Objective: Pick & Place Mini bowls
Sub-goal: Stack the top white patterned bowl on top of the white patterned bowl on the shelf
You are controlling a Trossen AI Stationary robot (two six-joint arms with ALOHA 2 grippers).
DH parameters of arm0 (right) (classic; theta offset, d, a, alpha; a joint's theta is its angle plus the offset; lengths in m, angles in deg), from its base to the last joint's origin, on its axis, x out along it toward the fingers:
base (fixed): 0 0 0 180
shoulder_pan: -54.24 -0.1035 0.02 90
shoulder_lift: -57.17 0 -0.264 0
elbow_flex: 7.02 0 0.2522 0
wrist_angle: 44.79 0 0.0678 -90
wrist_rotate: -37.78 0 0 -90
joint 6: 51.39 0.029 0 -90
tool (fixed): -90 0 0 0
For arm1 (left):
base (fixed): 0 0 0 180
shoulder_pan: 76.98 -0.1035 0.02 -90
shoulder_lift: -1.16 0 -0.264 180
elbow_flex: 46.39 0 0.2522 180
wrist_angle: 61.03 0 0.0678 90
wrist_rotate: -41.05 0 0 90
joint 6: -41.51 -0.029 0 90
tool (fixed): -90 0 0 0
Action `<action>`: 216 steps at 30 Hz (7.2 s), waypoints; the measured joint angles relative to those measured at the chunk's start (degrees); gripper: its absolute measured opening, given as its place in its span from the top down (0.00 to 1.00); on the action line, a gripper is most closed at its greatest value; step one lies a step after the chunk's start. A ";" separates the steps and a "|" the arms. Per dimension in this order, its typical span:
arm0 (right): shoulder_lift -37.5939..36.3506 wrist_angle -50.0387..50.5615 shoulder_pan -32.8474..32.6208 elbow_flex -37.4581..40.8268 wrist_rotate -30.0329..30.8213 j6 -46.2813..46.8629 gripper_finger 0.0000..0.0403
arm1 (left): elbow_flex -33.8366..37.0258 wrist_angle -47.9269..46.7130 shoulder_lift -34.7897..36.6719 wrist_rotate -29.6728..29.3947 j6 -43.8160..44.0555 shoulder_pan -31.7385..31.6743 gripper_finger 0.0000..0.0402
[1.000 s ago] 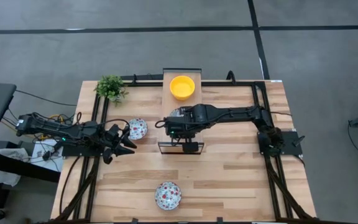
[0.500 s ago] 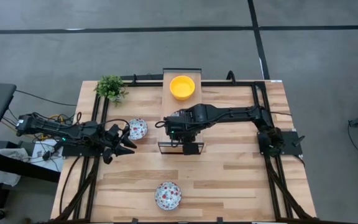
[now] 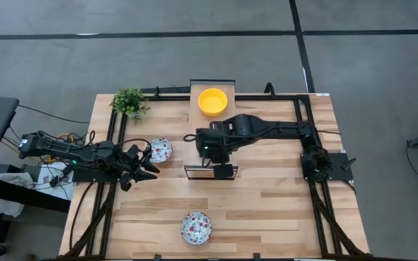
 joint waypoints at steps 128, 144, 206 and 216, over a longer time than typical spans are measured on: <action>-118.41 -83.08 -0.76 129.29 7.53 28.39 1.00 | -43.96 -77.42 -52.48 -4.93 -31.63 -17.99 0.70; -118.41 -83.06 -0.78 129.28 7.53 28.39 1.00 | -44.04 -76.27 -52.48 -10.73 -29.88 -18.01 0.70; -118.41 -83.06 -0.78 129.24 7.56 28.39 1.00 | -43.28 -74.76 -54.54 -15.35 -27.22 -11.21 0.70; -118.40 -83.03 -0.78 129.24 7.62 28.39 1.00 | -43.28 -74.49 -59.95 -16.16 -27.20 -11.21 0.70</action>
